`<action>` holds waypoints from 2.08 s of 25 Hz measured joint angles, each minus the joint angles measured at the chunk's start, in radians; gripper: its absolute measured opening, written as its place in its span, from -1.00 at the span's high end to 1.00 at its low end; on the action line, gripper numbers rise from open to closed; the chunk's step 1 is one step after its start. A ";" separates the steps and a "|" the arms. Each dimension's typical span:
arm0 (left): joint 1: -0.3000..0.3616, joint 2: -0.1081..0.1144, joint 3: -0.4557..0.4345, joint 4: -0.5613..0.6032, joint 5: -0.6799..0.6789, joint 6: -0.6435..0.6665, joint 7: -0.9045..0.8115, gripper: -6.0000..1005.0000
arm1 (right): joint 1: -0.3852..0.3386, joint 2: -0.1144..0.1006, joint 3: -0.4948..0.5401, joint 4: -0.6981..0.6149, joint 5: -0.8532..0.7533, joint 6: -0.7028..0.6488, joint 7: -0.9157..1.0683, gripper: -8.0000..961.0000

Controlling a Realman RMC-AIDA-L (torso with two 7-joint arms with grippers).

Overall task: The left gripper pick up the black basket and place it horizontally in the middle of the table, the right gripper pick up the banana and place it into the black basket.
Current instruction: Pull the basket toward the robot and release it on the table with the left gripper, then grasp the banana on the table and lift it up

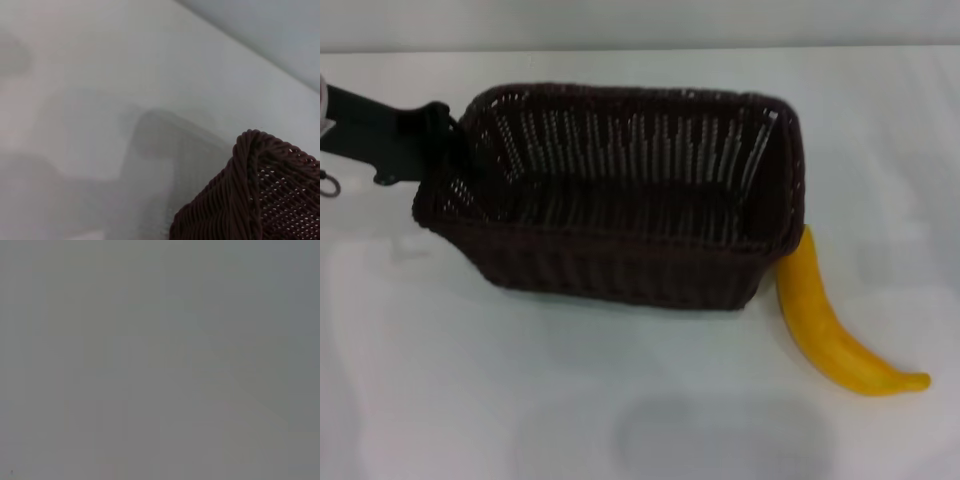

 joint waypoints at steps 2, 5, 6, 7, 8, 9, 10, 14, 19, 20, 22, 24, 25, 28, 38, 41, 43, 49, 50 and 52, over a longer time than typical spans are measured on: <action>-0.003 0.001 0.000 -0.019 0.020 0.000 0.000 0.53 | -0.001 0.000 0.000 0.000 -0.001 0.003 0.000 -0.75; -0.005 0.000 0.001 -0.025 0.038 -0.005 0.000 0.51 | -0.001 0.003 0.000 0.000 -0.002 0.003 0.000 -0.75; -0.006 -0.002 0.000 -0.026 0.040 -0.008 0.000 0.50 | -0.002 0.003 0.000 0.000 -0.002 0.003 -0.001 -0.75; -0.006 -0.002 0.000 -0.026 0.040 -0.010 0.000 0.49 | -0.003 0.003 0.000 0.000 -0.002 0.003 -0.001 -0.75; -0.007 -0.002 0.000 -0.029 0.040 -0.011 0.000 0.48 | -0.004 0.004 0.000 0.000 -0.002 0.003 -0.001 -0.75; -0.008 -0.002 0.000 -0.033 0.040 -0.011 0.000 0.47 | -0.005 0.005 0.000 0.000 -0.002 0.003 -0.001 -0.75; -0.012 -0.002 -0.001 -0.043 0.040 -0.012 0.001 0.47 | -0.006 0.005 0.000 0.000 -0.002 0.003 -0.001 -0.75; -0.030 0.002 -0.002 -0.084 0.039 -0.013 0.002 0.43 | -0.009 0.007 0.000 0.000 -0.002 0.003 -0.001 -0.75; -0.039 -0.003 -0.002 -0.103 0.033 -0.011 0.004 0.39 | -0.010 0.008 0.000 0.000 -0.002 0.003 -0.001 -0.75; -0.040 -0.003 -0.003 -0.103 0.032 -0.010 0.004 0.38 | -0.010 0.008 0.000 0.000 -0.002 0.003 -0.001 -0.75; -0.043 -0.004 -0.006 -0.103 0.028 -0.008 0.004 0.33 | -0.010 0.008 0.000 0.000 -0.002 0.003 -0.001 -0.75; -0.045 -0.004 -0.007 -0.104 0.024 -0.006 0.004 0.26 | -0.011 0.008 0.000 0.000 -0.002 0.003 -0.001 -0.75; -0.045 -0.003 -0.007 -0.108 0.018 -0.002 0.004 0.22 | -0.012 0.008 0.000 0.000 -0.002 0.003 -0.001 -0.75; -0.048 -0.001 -0.008 -0.120 0.005 0.006 0.004 0.11 | -0.014 0.008 0.000 0.000 0.001 0.003 -0.001 -0.75; -0.049 0.012 -0.008 -0.153 -0.032 0.086 0.024 -0.48 | -0.016 0.010 -0.002 0.000 0.001 0.019 0.000 -0.75; -0.031 0.034 -0.014 -0.145 -0.029 0.077 0.052 -0.50 | -0.016 0.010 -0.009 0.000 -0.003 0.021 0.001 -0.75; -0.012 0.049 -0.040 -0.142 -0.029 0.068 0.088 -0.50 | -0.018 0.008 -0.010 0.000 -0.005 0.021 0.005 -0.75; 0.063 0.054 -0.235 -0.091 -0.043 0.061 0.308 -0.50 | -0.120 -0.036 -0.014 0.156 -0.108 -0.044 0.114 -0.75; 0.074 0.052 -0.255 -0.080 -0.052 0.061 0.346 -0.50 | -0.152 -0.052 -0.013 0.223 -0.152 -0.085 0.180 -0.75; 0.101 0.050 -0.276 -0.063 -0.084 0.057 0.427 -0.50 | -0.213 -0.086 -0.010 0.371 -0.285 -0.182 0.333 -0.75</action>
